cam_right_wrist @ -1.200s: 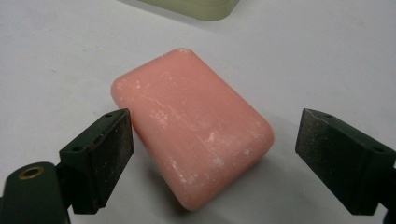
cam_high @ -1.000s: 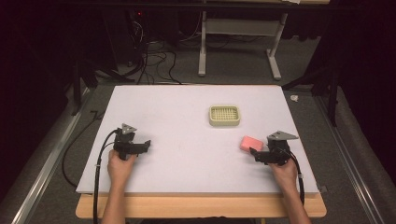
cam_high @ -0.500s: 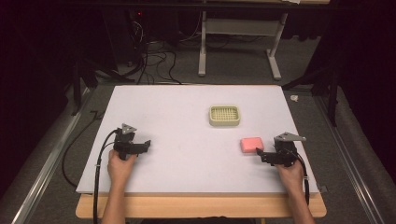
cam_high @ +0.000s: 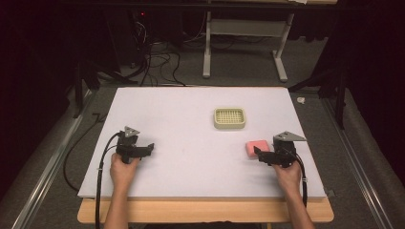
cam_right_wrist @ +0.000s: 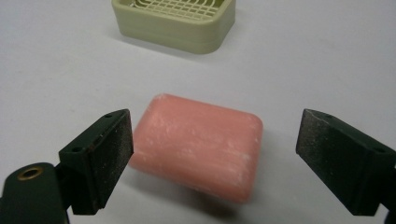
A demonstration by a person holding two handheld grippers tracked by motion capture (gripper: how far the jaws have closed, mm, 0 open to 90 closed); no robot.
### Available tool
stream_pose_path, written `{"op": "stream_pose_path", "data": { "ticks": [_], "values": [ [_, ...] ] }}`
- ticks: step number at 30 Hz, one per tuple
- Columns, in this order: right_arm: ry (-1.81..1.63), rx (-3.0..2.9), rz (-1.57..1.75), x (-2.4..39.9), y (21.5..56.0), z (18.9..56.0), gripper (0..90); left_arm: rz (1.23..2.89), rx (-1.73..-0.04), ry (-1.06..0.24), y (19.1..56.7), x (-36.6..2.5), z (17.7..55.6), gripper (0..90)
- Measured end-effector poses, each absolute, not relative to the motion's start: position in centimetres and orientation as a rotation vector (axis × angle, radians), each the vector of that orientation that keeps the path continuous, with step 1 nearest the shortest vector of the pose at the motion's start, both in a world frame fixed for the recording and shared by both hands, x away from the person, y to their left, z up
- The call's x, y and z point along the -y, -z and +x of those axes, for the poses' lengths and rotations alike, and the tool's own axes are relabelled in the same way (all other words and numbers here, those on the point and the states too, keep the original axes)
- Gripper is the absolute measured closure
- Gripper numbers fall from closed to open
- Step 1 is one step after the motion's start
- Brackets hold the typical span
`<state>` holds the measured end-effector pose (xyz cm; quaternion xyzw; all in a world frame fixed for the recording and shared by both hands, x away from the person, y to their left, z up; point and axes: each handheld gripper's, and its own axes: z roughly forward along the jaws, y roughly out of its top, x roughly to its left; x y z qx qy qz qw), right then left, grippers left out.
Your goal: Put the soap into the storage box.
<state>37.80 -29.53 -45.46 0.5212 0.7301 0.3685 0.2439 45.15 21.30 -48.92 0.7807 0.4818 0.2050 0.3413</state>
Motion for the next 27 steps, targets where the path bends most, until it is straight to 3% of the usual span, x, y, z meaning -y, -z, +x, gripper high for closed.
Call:
{"op": "stream_pose_path", "data": {
  "ticks": [27],
  "values": [
    [-0.899,-2.005,1.509,27.3,47.5,40.0,11.3,2.029,-1.253,-0.529,48.9,-21.3,45.2,15.0]
  ]
}}
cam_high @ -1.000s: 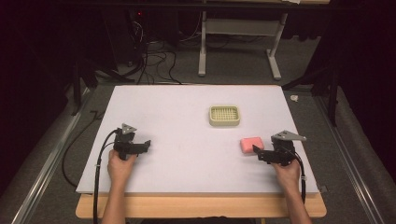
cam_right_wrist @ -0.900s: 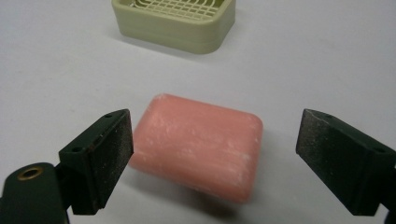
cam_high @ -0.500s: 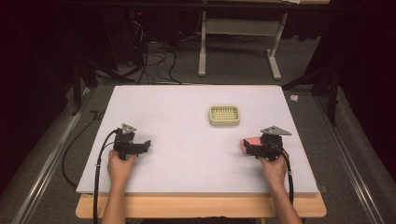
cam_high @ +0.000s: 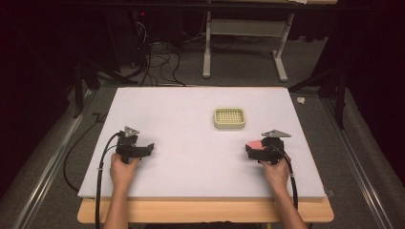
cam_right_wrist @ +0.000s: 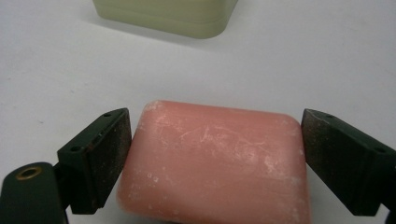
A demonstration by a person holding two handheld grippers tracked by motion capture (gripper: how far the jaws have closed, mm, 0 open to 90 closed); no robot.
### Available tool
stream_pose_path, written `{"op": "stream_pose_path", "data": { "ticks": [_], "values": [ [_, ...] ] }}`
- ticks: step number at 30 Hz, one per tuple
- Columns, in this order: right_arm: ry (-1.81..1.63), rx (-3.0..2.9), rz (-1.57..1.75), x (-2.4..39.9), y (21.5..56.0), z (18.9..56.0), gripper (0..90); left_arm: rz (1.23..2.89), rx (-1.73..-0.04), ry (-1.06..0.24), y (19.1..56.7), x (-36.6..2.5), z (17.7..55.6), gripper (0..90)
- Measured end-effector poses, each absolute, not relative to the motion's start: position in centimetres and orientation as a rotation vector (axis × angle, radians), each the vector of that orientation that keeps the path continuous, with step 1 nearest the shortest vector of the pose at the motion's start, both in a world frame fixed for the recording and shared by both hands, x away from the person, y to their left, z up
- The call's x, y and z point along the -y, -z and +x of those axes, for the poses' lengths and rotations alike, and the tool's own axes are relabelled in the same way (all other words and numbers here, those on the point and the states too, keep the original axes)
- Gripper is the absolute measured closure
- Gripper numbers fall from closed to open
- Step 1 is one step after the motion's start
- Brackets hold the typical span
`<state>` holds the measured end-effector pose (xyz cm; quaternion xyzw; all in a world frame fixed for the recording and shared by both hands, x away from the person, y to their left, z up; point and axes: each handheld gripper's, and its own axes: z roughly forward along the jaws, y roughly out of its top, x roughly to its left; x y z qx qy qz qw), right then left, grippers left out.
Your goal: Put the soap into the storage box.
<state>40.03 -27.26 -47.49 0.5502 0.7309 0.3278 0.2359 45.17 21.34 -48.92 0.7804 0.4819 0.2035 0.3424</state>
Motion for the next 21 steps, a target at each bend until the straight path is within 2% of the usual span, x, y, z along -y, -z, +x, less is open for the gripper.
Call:
{"op": "stream_pose_path", "data": {
  "ticks": [21],
  "values": [
    [-0.837,-2.075,1.487,26.84,48.31,40.40,13.4,2.028,-1.252,-0.529,48.93,-21.35,45.18,14.9]
  ]
}}
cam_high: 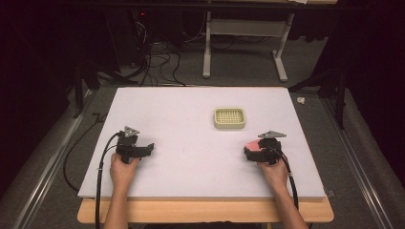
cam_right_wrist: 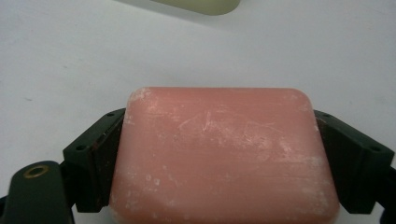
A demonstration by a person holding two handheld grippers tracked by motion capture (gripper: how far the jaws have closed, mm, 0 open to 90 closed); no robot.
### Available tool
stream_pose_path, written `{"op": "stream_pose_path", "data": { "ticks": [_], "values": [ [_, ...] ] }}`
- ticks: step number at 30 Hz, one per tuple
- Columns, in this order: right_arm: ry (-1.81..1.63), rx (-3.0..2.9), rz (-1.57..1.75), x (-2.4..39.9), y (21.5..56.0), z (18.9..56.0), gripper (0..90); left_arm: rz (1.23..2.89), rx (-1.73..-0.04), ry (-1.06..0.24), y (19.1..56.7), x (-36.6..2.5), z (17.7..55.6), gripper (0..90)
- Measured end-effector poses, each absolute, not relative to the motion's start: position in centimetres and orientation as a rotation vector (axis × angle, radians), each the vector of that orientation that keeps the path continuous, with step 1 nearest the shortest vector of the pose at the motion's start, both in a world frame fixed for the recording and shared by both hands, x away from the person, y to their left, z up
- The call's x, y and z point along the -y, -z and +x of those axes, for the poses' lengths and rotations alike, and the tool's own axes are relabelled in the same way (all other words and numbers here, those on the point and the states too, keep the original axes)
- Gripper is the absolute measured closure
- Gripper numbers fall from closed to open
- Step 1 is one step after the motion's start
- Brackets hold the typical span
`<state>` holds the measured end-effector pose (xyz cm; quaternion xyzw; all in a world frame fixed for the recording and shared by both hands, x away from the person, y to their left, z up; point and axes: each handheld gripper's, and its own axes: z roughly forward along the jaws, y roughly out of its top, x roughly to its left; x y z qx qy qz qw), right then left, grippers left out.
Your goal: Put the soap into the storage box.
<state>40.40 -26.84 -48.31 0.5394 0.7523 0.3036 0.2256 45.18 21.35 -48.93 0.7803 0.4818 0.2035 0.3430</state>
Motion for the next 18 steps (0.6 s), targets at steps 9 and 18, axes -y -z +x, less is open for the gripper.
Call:
{"op": "stream_pose_path", "data": {
  "ticks": [9,18],
  "values": [
    [-0.860,-2.079,1.455,27.1,48.0,40.1,13.6,2.028,-1.253,-0.530,48.9,-21.4,45.2,15.0],
    [-0.956,-2.060,1.425,27.8,46.1,39.6,13.6,2.028,-1.253,-0.529,48.9,-21.4,45.2,15.0]
  ]
}}
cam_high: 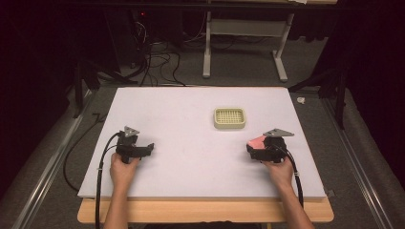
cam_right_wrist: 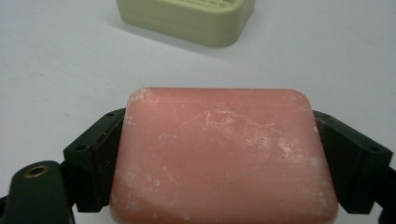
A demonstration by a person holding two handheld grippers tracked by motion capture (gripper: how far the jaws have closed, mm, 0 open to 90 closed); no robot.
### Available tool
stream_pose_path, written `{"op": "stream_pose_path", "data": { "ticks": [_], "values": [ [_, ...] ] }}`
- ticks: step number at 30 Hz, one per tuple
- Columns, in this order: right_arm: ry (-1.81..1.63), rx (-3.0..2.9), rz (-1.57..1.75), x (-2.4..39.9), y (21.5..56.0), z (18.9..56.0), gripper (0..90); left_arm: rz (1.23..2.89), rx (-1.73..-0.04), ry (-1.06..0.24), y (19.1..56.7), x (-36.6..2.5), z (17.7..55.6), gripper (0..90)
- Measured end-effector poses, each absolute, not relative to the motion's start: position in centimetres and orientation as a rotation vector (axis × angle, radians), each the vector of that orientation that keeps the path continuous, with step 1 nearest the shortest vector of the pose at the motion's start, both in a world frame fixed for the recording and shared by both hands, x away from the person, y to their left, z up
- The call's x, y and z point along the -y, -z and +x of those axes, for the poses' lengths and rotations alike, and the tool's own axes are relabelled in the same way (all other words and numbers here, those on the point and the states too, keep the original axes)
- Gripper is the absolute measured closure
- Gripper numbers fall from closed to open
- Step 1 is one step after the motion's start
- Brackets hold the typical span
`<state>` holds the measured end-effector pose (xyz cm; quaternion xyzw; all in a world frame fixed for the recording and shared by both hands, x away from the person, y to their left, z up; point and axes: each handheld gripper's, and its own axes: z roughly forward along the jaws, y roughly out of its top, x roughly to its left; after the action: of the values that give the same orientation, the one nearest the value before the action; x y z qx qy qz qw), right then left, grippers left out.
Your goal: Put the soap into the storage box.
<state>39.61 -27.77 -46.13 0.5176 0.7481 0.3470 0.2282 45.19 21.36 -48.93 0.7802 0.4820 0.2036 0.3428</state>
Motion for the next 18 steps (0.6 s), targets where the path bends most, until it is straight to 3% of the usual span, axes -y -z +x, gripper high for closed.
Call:
{"op": "stream_pose_path", "data": {
  "ticks": [18],
  "values": [
    [-1.087,-2.094,1.391,26.9,44.0,40.8,13.6,2.028,-1.253,-0.529,48.9,-21.4,45.2,15.0]
  ]
}}
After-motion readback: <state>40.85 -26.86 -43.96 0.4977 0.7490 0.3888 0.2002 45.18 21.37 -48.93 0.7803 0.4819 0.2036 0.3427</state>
